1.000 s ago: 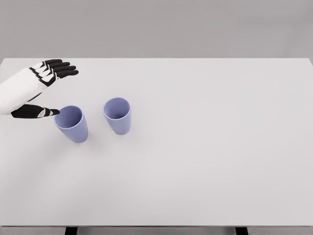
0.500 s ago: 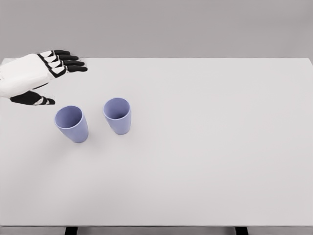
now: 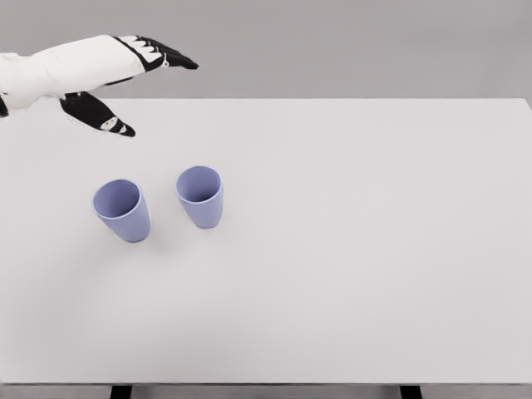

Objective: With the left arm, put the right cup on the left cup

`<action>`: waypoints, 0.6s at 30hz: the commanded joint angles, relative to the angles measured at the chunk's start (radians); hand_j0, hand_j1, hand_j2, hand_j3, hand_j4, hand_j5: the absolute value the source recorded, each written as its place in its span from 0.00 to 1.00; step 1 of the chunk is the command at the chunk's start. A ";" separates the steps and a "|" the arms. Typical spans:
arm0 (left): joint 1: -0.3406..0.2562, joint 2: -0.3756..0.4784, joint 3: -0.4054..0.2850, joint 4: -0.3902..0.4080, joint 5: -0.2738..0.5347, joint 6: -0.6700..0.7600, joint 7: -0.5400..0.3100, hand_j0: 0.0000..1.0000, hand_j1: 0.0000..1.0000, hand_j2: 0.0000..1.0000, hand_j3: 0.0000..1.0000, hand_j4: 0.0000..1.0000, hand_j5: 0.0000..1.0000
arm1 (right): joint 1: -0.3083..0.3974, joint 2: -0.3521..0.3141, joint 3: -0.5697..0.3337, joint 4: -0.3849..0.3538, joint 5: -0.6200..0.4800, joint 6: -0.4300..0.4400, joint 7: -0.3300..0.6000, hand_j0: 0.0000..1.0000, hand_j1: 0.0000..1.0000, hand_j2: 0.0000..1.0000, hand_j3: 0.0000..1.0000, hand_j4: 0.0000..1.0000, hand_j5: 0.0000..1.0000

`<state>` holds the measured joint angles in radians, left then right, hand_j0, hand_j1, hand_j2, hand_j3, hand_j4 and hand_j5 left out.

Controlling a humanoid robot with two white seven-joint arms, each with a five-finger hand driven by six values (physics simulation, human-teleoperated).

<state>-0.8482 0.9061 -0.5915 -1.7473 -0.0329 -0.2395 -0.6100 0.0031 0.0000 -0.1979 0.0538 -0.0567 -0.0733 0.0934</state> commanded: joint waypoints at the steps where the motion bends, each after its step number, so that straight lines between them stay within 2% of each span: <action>1: -0.012 0.037 -0.231 0.005 0.077 0.022 -0.001 1.00 1.00 1.00 1.00 1.00 1.00 | 0.000 0.000 0.000 0.000 0.000 0.000 0.000 1.00 1.00 1.00 1.00 1.00 1.00; 3: -0.057 0.040 -0.275 0.006 0.099 0.026 -0.001 1.00 1.00 1.00 1.00 1.00 1.00 | 0.000 0.000 0.000 0.000 0.000 0.000 0.000 1.00 1.00 1.00 1.00 1.00 1.00; 6: -0.081 0.040 -0.310 0.008 0.159 0.074 -0.001 1.00 1.00 1.00 1.00 1.00 1.00 | 0.000 0.000 0.000 0.000 0.000 0.000 0.000 1.00 1.00 1.00 1.00 1.00 1.00; 9: -0.195 0.039 -0.435 0.023 0.214 0.089 -0.001 1.00 1.00 1.00 1.00 1.00 1.00 | 0.000 0.000 0.000 0.000 0.000 0.001 0.000 1.00 1.00 1.00 1.00 1.00 1.00; 13: -0.218 0.024 -0.496 0.022 0.205 0.134 -0.001 1.00 1.00 1.00 1.00 1.00 1.00 | 0.000 0.000 0.000 0.000 0.000 0.000 0.000 1.00 1.00 1.00 1.00 1.00 1.00; 18: -0.276 0.005 -0.588 0.023 0.194 0.161 -0.001 1.00 1.00 1.00 1.00 1.00 1.00 | 0.000 0.000 0.000 0.000 0.000 0.000 0.000 1.00 1.00 1.00 1.00 1.00 1.00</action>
<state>-1.1305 0.9160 -1.1354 -1.7247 0.1604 -0.0907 -0.6111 0.0031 0.0000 -0.1979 0.0537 -0.0567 -0.0730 0.0934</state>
